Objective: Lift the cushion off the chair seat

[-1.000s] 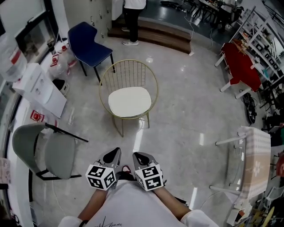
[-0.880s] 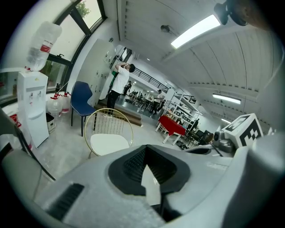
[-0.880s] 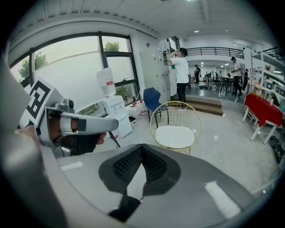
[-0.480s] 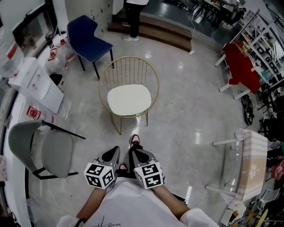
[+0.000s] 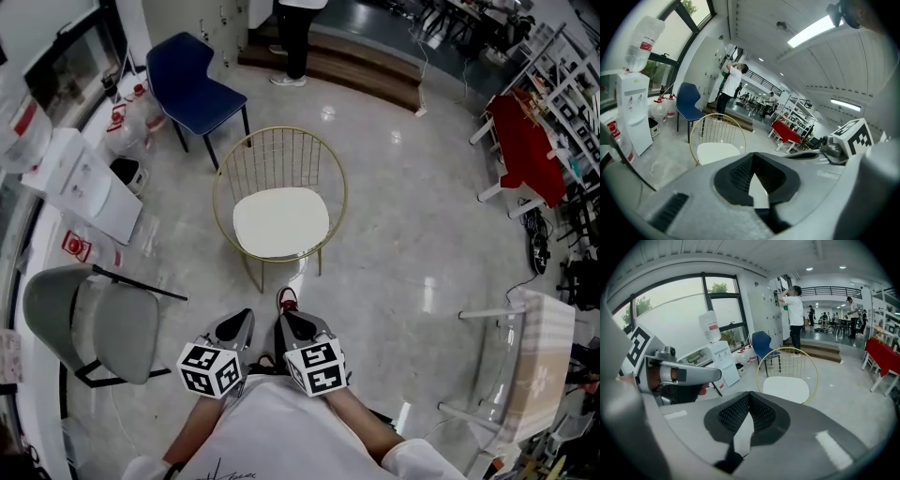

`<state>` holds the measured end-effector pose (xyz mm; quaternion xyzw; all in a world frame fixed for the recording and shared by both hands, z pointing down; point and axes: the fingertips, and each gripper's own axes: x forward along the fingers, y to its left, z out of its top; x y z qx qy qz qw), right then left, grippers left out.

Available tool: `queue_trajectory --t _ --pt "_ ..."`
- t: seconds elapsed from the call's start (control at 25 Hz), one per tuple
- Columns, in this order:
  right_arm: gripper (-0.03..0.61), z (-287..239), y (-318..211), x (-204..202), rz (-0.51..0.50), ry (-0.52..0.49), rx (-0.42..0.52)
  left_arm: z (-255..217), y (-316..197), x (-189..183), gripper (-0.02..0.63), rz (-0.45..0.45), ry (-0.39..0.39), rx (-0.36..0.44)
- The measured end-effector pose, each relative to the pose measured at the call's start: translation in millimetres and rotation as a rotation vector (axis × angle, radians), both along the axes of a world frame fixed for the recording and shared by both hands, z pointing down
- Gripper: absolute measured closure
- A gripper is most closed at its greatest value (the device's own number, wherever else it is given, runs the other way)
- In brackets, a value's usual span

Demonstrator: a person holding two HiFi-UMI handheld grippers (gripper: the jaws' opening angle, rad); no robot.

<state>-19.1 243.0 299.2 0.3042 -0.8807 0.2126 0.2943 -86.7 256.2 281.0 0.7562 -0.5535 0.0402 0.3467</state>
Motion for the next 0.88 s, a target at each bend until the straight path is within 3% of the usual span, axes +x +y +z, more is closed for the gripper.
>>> queue_trajectory --t 0.52,0.88 --pt "0.572 7.4 -136.5 18.2 0.002 -0.013 -0.042 14.6 -129.3 27.0 0.609 0.02 0.017 -0.063" --pt "0.572 4.9 -227.6 25.3 0.012 -0.079 -0.049 15.6 -209.8 31.5 0.609 -0.004 -0.039 -0.072"
